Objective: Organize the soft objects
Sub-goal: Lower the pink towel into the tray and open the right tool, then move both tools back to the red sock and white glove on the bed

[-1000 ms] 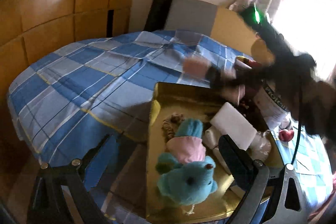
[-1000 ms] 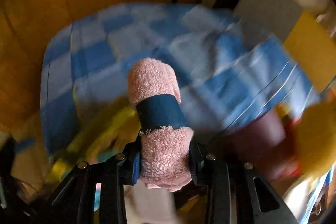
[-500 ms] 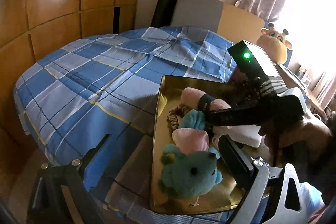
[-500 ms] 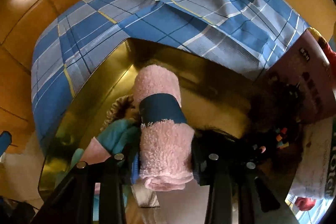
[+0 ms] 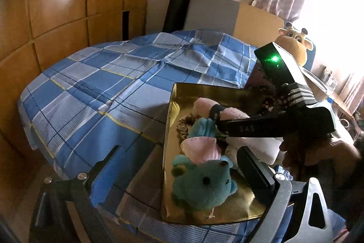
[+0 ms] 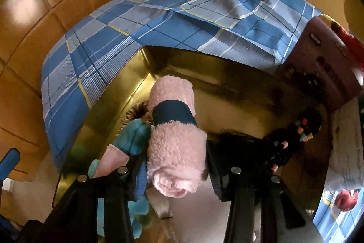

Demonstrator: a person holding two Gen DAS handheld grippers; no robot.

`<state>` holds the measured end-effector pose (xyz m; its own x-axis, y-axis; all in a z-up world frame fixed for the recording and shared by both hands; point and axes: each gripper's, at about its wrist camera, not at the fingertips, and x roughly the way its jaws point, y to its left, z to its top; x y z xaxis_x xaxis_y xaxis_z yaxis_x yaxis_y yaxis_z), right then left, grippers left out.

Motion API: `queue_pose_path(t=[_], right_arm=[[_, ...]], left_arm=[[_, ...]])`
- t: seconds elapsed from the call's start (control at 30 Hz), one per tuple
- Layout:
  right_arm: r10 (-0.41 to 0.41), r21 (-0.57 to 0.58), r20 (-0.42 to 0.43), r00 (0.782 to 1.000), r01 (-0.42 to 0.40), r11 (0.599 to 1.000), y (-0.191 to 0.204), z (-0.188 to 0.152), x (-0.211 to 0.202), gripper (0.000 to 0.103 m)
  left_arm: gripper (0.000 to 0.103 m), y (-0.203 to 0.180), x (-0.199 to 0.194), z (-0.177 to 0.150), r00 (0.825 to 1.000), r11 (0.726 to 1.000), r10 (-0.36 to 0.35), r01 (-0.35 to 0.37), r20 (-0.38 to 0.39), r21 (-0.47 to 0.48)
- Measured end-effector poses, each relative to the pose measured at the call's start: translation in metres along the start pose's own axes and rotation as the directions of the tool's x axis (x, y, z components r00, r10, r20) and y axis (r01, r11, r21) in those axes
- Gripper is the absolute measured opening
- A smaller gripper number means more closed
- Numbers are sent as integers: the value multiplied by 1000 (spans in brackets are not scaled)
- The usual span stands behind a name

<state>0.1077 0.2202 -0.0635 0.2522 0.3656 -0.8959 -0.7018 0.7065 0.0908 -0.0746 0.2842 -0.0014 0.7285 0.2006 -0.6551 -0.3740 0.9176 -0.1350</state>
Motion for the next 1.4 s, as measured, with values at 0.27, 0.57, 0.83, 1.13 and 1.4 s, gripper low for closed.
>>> queue_pose_path(t=[0.27,0.57,0.83,1.13,1.4], right_arm=[[6,16,40,999,-7,1000,0,-10,-12,48],[9,41,103,995,-14,999,-7,-23,-34,49],[-2,75,174,985,-11,997,-24,-37,-63,49],[-40,83,276,960,18,996,-61,-73,-116,49],[-216,271,283,934,138,953,-157,-128,-159,49]], left_arm=[[99,-7,-5,-2,1000,1000,-10,10,6,20],[99,-20,-9,-5,1000,998,-23,23,0,52],[99,-33,-11,-6,1000,996,-29,30,-4,86],[99,-51,-10,-5,999,990,-37,38,-13,133],[99,-73,-6,-4,997,981,-73,78,-36,180]])
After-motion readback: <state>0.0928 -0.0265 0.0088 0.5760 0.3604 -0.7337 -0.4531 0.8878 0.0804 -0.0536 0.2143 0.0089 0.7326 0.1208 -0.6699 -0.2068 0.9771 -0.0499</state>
